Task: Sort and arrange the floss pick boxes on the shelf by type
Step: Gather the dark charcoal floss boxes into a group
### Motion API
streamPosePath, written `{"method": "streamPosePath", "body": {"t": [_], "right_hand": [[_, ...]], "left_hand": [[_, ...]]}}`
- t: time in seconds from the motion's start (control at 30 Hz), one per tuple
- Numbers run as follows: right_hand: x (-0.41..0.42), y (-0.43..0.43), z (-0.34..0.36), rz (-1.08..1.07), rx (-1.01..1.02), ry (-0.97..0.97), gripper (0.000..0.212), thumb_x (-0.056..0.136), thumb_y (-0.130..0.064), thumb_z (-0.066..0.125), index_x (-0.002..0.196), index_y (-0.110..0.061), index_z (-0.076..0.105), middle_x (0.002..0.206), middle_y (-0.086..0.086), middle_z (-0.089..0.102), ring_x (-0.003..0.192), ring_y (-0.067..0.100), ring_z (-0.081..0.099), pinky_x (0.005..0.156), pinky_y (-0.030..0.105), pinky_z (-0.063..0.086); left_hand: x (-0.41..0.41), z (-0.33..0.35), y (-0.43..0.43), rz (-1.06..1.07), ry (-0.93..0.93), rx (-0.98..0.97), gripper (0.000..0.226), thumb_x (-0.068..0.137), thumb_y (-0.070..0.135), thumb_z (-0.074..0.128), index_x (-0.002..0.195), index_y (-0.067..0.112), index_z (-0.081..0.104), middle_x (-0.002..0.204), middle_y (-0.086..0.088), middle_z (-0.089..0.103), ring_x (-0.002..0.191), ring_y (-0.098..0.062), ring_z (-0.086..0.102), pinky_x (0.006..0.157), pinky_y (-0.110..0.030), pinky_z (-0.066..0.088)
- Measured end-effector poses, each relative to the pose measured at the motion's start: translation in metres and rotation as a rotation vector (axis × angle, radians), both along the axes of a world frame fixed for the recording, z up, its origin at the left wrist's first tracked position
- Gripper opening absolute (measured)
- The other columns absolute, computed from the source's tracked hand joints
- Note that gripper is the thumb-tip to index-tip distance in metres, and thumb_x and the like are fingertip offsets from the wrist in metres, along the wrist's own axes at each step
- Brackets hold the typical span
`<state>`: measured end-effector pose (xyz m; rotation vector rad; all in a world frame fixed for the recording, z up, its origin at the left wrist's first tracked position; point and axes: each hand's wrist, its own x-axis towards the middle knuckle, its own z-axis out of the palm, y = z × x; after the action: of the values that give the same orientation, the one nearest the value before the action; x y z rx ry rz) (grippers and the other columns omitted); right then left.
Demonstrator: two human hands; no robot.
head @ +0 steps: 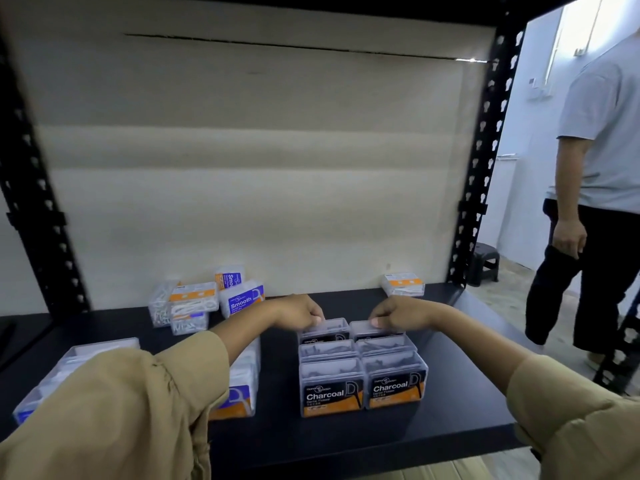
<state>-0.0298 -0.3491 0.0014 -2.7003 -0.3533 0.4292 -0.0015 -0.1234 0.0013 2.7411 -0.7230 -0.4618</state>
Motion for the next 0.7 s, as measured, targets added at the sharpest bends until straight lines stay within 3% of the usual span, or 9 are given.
{"method": "streamPosePath", "body": {"t": [0.2,0.5,0.7], "right_hand": [[-0.002,-0.0009,0.0025,0.02,0.018,0.039,0.03,0.098,-0.02,0.044,0.116,-0.003,0.061,0.123,0.01,0.062,0.11,0.018,0.056,0.097,0.026,0.04],[-0.0051,-0.0046,0.0008,0.018,0.048,0.046,0.03,0.097,-0.023,0.045,0.114,-0.006,0.063,0.121,0.009,0.064,0.116,0.023,0.056,0.104,0.034,0.042],[-0.0044,-0.0066,-0.0003,0.009,0.058,0.063,0.033,0.098,-0.028,0.044,0.112,-0.005,0.063,0.121,0.011,0.064,0.116,0.024,0.056,0.105,0.036,0.042]], "left_hand": [[-0.0031,0.0007,-0.0003,-0.069,0.033,0.009,0.032,0.099,0.013,0.038,0.121,0.006,0.06,0.128,-0.008,0.06,0.103,-0.012,0.051,0.088,-0.02,0.035],[-0.0043,0.0001,0.0004,-0.091,0.05,0.001,0.031,0.099,0.015,0.038,0.12,0.008,0.06,0.127,-0.008,0.06,0.104,-0.011,0.051,0.094,-0.026,0.038],[-0.0077,0.0023,0.0017,-0.087,0.072,-0.024,0.032,0.099,0.016,0.039,0.122,0.009,0.06,0.127,-0.005,0.06,0.106,-0.011,0.051,0.093,-0.023,0.037]]}}
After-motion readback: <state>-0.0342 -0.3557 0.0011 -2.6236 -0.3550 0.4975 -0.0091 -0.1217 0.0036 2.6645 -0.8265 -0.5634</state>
